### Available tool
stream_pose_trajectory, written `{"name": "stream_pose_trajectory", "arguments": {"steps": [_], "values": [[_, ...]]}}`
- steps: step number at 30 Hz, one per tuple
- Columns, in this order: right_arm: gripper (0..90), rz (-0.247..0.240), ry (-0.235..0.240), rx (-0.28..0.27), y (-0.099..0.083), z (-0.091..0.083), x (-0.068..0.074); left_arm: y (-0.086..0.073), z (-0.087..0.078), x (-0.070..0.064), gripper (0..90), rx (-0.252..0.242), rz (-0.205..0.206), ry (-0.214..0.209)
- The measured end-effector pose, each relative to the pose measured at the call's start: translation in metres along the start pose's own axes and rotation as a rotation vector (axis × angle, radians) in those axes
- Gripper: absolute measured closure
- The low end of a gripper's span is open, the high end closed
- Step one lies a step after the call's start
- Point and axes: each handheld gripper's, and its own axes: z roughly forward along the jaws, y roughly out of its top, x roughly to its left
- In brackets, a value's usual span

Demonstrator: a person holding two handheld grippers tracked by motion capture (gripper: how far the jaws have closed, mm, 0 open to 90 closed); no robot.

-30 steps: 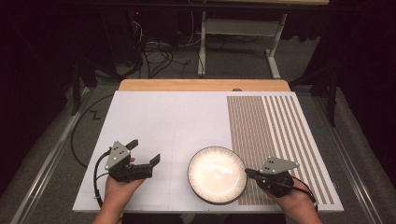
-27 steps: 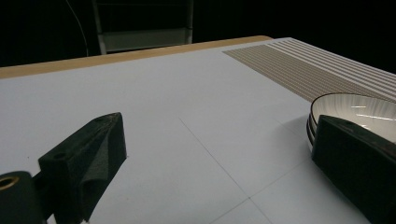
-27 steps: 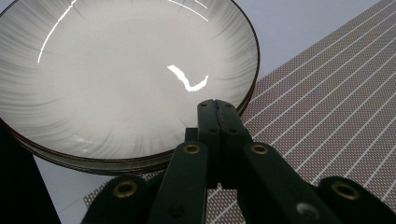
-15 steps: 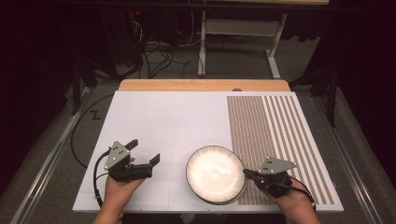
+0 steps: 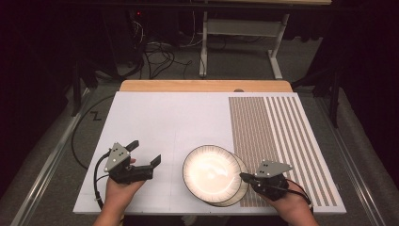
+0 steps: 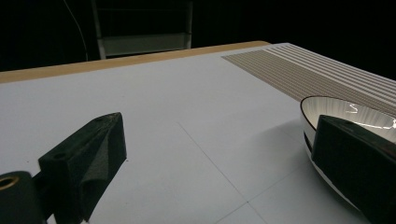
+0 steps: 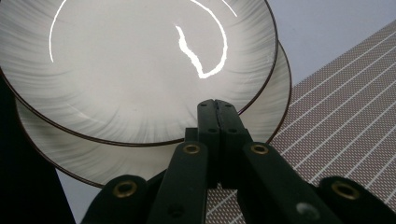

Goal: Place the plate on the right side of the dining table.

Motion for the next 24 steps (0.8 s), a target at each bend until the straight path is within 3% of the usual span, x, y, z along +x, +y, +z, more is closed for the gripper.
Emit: {"name": "stream_pose_trajectory", "arguments": {"steps": [24], "values": [[90.0,0.013,0.005,-0.001,0.0023,0.0041,-0.0009,0.0001,0.0004,-0.0011,3.9,-0.007,-0.002,-0.007]]}}
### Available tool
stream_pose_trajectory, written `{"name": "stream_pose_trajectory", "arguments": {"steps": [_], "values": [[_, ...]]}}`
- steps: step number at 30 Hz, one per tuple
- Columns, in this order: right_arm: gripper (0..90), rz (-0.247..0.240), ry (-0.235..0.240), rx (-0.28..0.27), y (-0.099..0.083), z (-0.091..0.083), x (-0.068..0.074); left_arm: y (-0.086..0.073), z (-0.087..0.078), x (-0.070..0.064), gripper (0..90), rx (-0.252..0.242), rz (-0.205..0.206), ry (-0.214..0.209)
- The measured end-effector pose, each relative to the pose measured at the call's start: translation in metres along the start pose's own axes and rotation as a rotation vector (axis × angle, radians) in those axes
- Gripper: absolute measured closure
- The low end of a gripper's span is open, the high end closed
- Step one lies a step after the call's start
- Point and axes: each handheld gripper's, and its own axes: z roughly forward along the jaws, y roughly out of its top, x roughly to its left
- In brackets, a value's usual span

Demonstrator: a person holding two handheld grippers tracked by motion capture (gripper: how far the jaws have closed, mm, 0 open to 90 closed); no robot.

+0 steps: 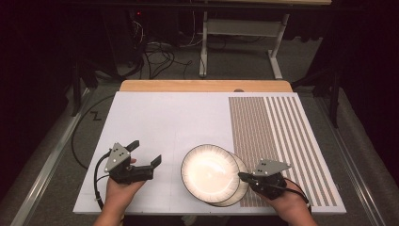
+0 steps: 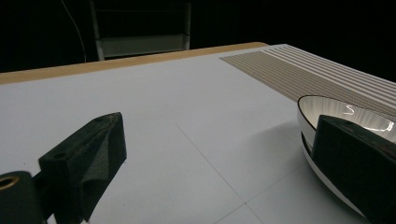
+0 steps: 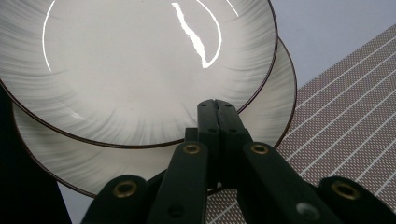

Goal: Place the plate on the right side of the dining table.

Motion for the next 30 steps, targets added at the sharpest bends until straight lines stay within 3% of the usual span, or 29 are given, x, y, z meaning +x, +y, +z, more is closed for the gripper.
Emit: {"name": "stream_pose_trajectory", "arguments": {"steps": [23,29,30], "values": [[90.0,-0.036,0.024,0.023,0.005,0.013,0.011,0.001,-0.002,0.000,4.0,-0.008,0.001,-0.001],[90.0,-0.031,0.020,0.018,0.005,0.013,0.010,0.001,-0.001,-0.001,4.0,-0.005,-0.006,-0.018],[90.0,-0.030,0.018,0.019,0.005,0.013,0.011,0.004,-0.001,-0.002,3.7,-0.001,-0.029,-0.045]]}}
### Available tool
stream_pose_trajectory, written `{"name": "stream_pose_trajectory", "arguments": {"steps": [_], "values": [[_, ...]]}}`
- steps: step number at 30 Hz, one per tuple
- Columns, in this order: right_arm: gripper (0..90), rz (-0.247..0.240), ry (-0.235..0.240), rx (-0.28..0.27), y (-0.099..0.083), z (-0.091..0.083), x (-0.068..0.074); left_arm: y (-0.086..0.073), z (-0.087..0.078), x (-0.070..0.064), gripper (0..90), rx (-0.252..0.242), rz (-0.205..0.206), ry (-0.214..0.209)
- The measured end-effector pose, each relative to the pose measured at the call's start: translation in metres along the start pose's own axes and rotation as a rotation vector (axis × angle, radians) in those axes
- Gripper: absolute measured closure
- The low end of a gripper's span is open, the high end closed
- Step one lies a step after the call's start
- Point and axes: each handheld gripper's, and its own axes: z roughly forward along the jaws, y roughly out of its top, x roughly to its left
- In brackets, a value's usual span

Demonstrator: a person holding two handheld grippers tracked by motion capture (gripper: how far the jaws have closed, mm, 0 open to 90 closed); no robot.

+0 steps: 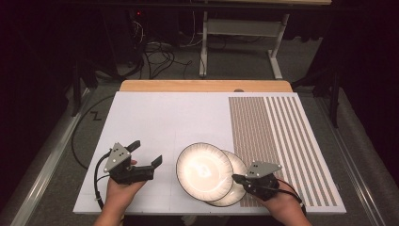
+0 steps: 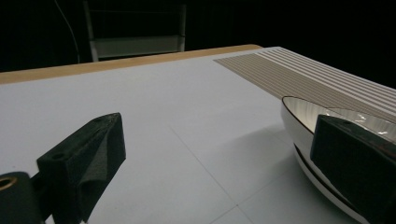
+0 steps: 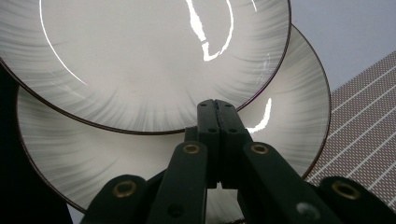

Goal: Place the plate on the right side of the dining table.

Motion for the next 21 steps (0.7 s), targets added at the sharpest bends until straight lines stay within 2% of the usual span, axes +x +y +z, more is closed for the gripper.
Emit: {"name": "stream_pose_trajectory", "arguments": {"steps": [5,10,14,15,17,21], "values": [[90.0,-0.001,-0.001,0.000,0.000,0.000,0.000,0.009,-0.001,-0.003,3.5,-0.002,-0.034,-0.014],[90.0,-0.003,-0.001,-0.001,-0.001,0.000,0.001,0.013,-0.003,-0.002,3.5,0.025,-0.081,-0.030],[90.0,-0.005,-0.002,-0.001,-0.001,0.000,0.001,0.014,-0.004,0.003,3.5,0.052,-0.141,-0.043],[90.0,-0.005,-0.003,-0.001,-0.001,0.000,0.001,0.014,-0.005,0.006,3.5,0.063,-0.172,-0.060],[90.0,-0.003,-0.004,-0.001,-0.001,0.000,0.001,0.013,-0.005,0.008,3.5,0.079,-0.204,-0.071],[90.0,-0.005,-0.006,0.000,0.000,0.000,0.001,0.012,-0.005,0.010,3.6,0.138,-0.249,-0.101]]}}
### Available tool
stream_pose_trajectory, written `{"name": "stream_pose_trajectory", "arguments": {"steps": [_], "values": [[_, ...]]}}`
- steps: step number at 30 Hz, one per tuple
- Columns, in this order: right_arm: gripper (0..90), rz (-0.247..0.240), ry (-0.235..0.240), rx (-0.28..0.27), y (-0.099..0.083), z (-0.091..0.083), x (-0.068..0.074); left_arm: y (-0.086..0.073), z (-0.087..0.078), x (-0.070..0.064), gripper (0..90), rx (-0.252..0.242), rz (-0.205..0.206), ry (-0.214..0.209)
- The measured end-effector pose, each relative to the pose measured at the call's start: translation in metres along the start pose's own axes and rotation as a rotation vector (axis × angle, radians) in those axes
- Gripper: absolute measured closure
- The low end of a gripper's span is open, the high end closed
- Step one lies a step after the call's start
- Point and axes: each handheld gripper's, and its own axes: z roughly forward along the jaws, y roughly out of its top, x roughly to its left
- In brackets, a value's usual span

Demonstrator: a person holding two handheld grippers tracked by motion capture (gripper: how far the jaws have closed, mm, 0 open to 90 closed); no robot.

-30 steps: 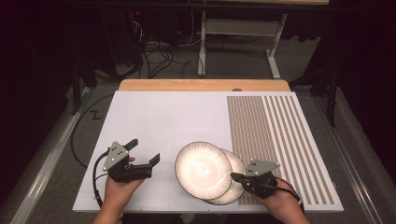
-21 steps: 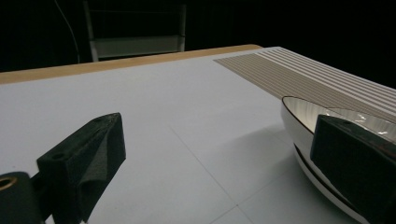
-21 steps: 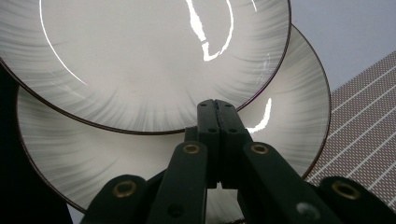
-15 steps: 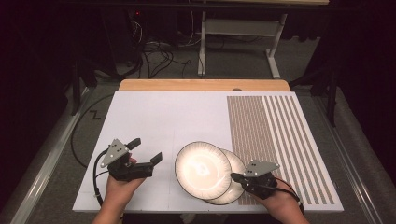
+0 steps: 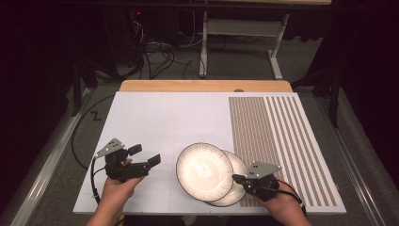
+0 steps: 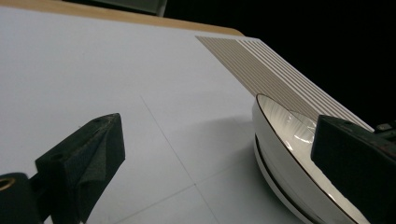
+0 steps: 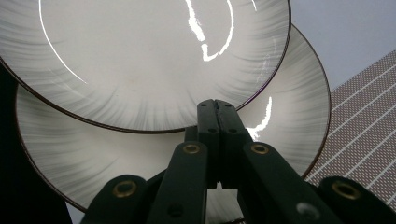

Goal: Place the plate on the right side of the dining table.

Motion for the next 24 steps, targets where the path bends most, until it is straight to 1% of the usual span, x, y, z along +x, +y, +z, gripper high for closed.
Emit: {"name": "stream_pose_trajectory", "arguments": {"steps": [1,5,6,7,9,14,16,18,22,24], "values": [[90.0,0.000,0.000,0.000,0.000,0.000,0.000,0.000,0.000,0.000,3.6,0.000,0.000,0.000],[90.0,-0.002,-0.001,-0.001,0.000,0.000,0.000,-0.001,0.003,0.004,3.9,0.040,-0.054,-0.042],[90.0,-0.003,-0.001,-0.001,0.000,0.000,0.000,-0.002,0.005,0.005,3.9,0.056,-0.071,-0.059],[90.0,-0.003,-0.001,-0.001,0.000,0.000,0.000,-0.002,0.005,0.005,4.0,0.056,-0.071,-0.059],[90.0,-0.002,-0.002,-0.001,0.000,0.000,0.000,-0.002,0.007,0.008,4.0,0.069,-0.109,-0.092],[90.0,-0.002,-0.001,-0.002,0.000,0.000,0.000,-0.001,0.011,0.011,4.0,0.108,-0.154,-0.135],[90.0,-0.002,-0.001,-0.001,0.000,0.000,0.000,0.000,0.012,0.012,4.1,0.127,-0.181,-0.153],[90.0,-0.002,-0.001,-0.001,0.000,0.000,0.000,0.001,0.013,0.014,4.4,0.152,-0.206,-0.180],[90.0,-0.002,0.000,-0.002,0.000,0.000,0.000,0.001,0.014,0.016,4.4,0.181,-0.243,-0.204],[90.0,-0.003,-0.001,-0.001,0.000,0.000,0.000,0.000,0.015,0.018,4.5,0.194,-0.278,-0.214]]}}
